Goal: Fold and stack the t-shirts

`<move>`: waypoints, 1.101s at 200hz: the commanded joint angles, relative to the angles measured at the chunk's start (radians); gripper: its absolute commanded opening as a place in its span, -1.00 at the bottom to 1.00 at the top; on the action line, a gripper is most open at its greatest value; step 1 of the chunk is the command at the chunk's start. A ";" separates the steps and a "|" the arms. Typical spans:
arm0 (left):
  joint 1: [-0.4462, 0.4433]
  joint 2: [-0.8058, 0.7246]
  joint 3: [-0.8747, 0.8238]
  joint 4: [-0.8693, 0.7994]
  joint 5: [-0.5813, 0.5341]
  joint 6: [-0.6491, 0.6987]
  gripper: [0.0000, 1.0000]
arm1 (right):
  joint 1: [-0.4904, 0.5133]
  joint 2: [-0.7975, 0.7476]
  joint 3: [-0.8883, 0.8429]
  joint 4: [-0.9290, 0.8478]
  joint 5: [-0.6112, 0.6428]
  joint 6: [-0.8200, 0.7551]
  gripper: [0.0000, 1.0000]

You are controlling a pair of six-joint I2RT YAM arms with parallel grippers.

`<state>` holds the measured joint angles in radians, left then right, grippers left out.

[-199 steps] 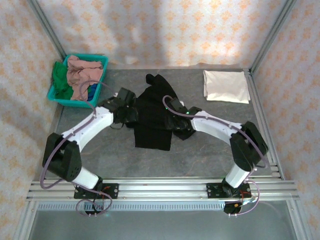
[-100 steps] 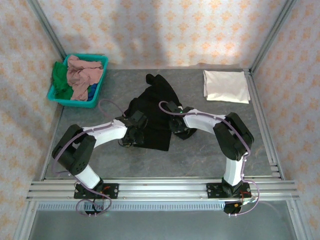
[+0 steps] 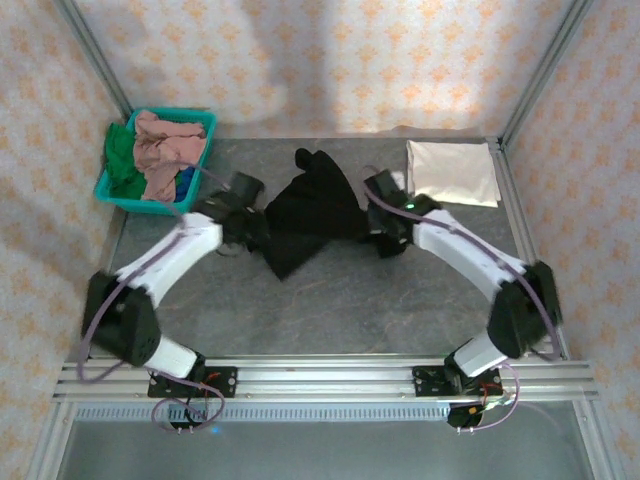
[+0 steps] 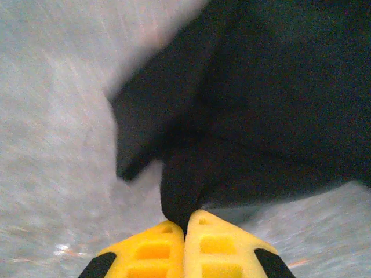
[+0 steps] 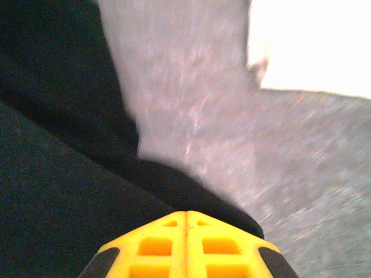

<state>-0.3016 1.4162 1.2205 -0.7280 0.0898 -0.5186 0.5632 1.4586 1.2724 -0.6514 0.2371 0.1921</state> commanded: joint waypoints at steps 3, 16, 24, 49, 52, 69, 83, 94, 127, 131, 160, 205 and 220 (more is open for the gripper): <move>0.053 -0.173 0.229 -0.121 -0.074 0.103 -1.00 | -0.014 -0.197 0.109 -0.052 0.184 -0.062 -1.00; 0.053 -0.178 0.364 -0.150 -0.075 0.129 -1.00 | -0.015 -0.246 0.176 -0.062 0.212 -0.089 -1.00; 0.055 -0.171 0.435 -0.165 -0.078 0.136 -1.00 | -0.015 -0.263 0.223 -0.068 0.241 -0.098 -1.00; 0.066 -0.131 0.537 -0.161 -0.172 0.167 -1.00 | -0.022 -0.270 0.291 -0.034 0.298 -0.137 -1.00; 0.073 -0.123 0.538 -0.161 -0.179 0.170 -1.00 | -0.028 -0.269 0.294 -0.032 0.301 -0.136 -1.00; 0.129 -0.050 0.534 -0.157 -0.190 0.163 -1.00 | -0.081 -0.211 0.300 -0.051 0.248 -0.093 -1.00; 0.189 0.045 0.529 -0.152 -0.142 0.159 -0.98 | -0.126 -0.125 0.287 -0.063 0.197 -0.056 -1.00; 0.225 0.130 0.548 -0.164 -0.100 0.154 -0.38 | -0.155 -0.044 0.279 -0.065 0.191 -0.043 -0.88; 0.237 0.336 0.633 -0.239 -0.111 0.187 0.37 | -0.208 0.179 0.342 -0.224 0.194 0.050 -0.38; 0.236 0.342 0.633 -0.245 -0.122 0.186 0.47 | -0.208 0.189 0.338 -0.234 0.187 0.053 -0.31; 0.183 0.251 0.509 -0.211 -0.176 0.183 0.86 | -0.208 0.150 0.206 -0.238 0.102 0.097 0.00; -0.061 0.120 0.101 -0.075 -0.115 0.030 0.89 | -0.208 0.030 -0.062 -0.207 -0.077 0.184 0.16; -0.062 0.184 -0.008 0.015 -0.066 -0.057 0.78 | -0.208 0.021 -0.139 -0.142 -0.141 0.185 0.18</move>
<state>-0.3771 1.4982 1.3823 -0.8200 -0.0254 -0.4271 0.3546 1.5051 1.2373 -0.8383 0.2207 0.3267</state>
